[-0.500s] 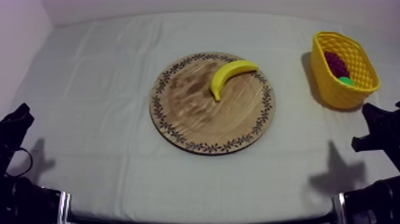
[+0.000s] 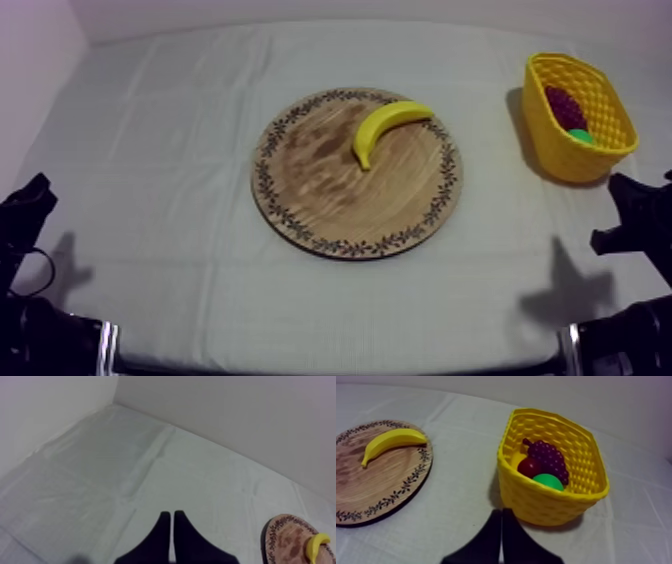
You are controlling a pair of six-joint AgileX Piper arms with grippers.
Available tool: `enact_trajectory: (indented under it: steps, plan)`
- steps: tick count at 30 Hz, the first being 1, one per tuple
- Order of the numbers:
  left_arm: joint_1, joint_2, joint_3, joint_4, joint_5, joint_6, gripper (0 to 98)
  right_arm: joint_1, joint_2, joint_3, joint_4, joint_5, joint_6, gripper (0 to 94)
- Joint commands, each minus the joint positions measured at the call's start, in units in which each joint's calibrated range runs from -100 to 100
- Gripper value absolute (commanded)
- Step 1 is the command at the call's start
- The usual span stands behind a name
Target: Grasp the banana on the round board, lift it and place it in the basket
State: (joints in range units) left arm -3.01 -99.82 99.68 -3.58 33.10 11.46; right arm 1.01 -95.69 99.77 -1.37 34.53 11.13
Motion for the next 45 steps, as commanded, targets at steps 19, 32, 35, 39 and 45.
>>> enact_trajectory:
  steps: [19, 32, 35, 39, 45]
  plan:
    - [0.01, 0.0, -0.01, -0.01, 0.04, -0.01, 0.1, -11.83, 0.02, -0.83, 0.5, 6.86, -5.12, 0.5]
    - [0.01, 0.0, -0.01, -0.01, 0.04, -0.01, 0.1, -20.42, 6.41, -5.19, 1.61, 6.04, -1.88, 0.3]
    - [0.01, 0.0, -0.01, -0.01, 0.04, -0.01, 0.1, -21.97, 11.91, -10.15, 1.58, 6.88, -1.43, 0.3]
    - [0.01, 0.0, -0.01, -0.01, 0.04, -0.01, 0.1, -23.0, 21.55, -18.42, 1.95, 8.24, -2.01, 0.3]
    - [0.01, 0.0, -0.01, -0.01, 0.04, -0.01, 0.1, -23.33, 35.96, -34.08, 3.46, 15.68, -3.64, 0.3]
